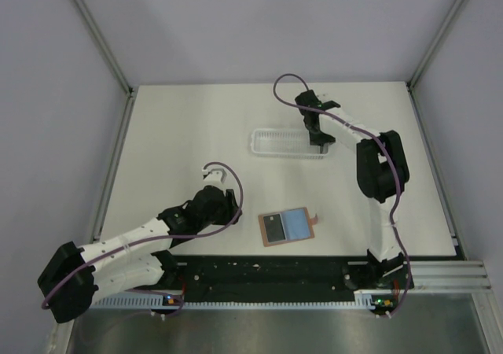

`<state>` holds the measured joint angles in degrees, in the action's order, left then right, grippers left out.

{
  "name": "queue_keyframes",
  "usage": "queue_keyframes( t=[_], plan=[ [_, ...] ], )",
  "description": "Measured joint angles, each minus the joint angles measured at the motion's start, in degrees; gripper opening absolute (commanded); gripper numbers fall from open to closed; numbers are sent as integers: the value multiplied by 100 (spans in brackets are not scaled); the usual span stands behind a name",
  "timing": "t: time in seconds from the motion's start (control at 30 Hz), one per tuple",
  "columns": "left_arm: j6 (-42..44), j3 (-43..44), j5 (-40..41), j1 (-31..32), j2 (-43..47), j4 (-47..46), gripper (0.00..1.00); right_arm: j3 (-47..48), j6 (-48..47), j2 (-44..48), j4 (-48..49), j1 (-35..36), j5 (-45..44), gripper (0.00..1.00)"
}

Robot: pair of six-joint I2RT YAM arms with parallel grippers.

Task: Put the credit cards into the card holder
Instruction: Pick up the credit card from the storage box.

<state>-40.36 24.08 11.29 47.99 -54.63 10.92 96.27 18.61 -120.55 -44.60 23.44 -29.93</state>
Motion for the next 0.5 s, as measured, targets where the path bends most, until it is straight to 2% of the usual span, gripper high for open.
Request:
queue_keyframes(
  t=[0.5],
  plan=[
    [-2, 0, -2, 0, 0, -22, 52, 0, -63, 2, 2, 0, -94, 35]
  ],
)
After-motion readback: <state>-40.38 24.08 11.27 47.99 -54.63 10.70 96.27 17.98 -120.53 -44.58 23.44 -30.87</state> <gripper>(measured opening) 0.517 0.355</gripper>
